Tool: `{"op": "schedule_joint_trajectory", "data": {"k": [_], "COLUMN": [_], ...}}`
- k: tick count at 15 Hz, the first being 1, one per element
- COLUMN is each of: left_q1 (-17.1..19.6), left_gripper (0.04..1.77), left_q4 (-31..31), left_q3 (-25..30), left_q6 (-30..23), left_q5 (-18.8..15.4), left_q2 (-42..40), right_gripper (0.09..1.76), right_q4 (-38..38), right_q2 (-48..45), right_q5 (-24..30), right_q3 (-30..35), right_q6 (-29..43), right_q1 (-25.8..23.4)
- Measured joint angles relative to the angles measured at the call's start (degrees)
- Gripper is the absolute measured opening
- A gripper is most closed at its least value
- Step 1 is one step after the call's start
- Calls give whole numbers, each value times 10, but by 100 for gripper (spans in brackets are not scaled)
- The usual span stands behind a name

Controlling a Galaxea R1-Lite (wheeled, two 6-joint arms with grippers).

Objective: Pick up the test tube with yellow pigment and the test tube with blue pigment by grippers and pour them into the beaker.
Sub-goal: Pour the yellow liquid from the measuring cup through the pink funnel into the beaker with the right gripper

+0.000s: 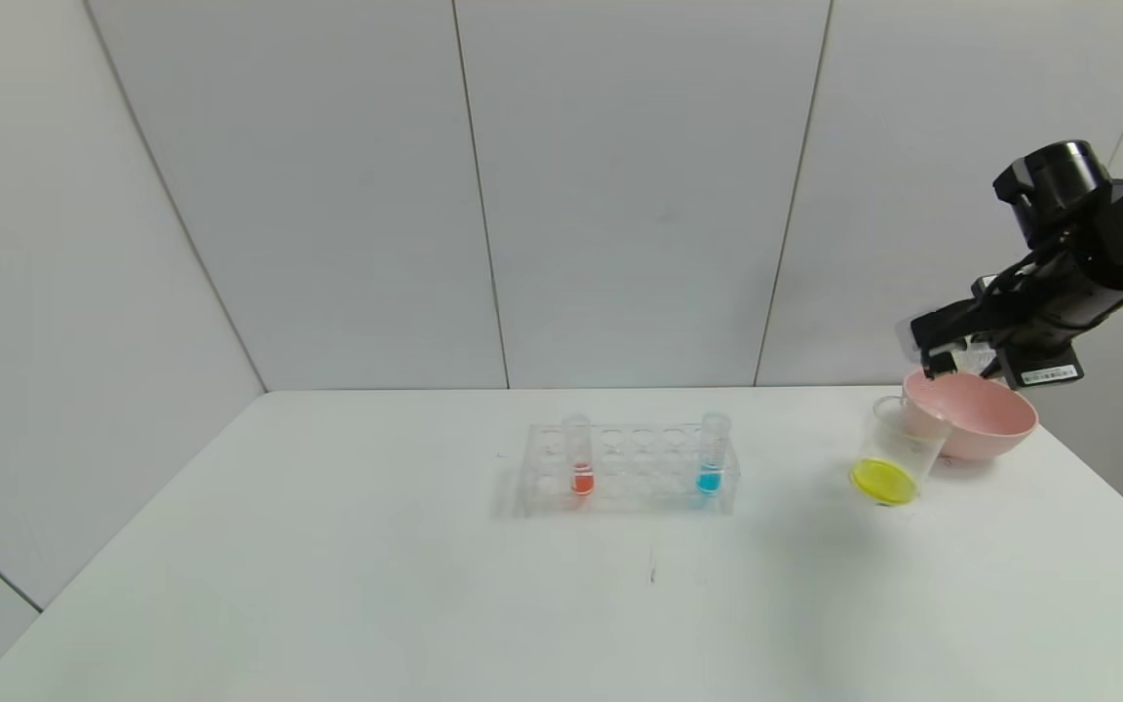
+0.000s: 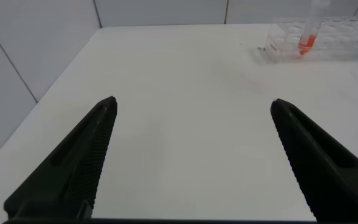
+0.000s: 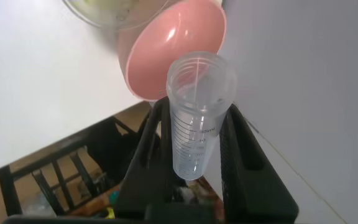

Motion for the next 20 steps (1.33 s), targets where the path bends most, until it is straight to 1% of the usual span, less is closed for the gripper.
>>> {"op": "schedule_joint_trajectory", "data": {"k": [2,4,6,8,11,12,13,15,18,20], "left_q1": [0,0,0,0,0,0,0,0,0,0], "left_gripper": [176,176,176,176,176,176,176,176,176,176], "left_q4": [0,0,0,0,0,0,0,0,0,0], "left_q3": [0,0,0,0,0,0,0,0,0,0], "left_q6": [0,0,0,0,0,0,0,0,0,0], "left_q5": [0,0,0,0,0,0,0,0,0,0], "left_q2": [0,0,0,0,0,0,0,0,0,0], "right_gripper": [50,50,50,50,50,50,50,50,50,50], "right_q4": [-4,-6,-12,-22,-61,-80,-94,-109,-117,-154], "right_q2": [-4,-6,-7,-6,-4,-4,-4,-11,-25,-36], "right_q5": [77,139,211,317,444,477,496,508,536,555], "right_q3": [0,0,0,0,2,6,9,17,26,52], "right_q6": [37,83,167,275,372,407,445,515,573,606], "right_q1": [-14,-25,-31,-32,-37,-40,-43,-50,-77,-100]}}
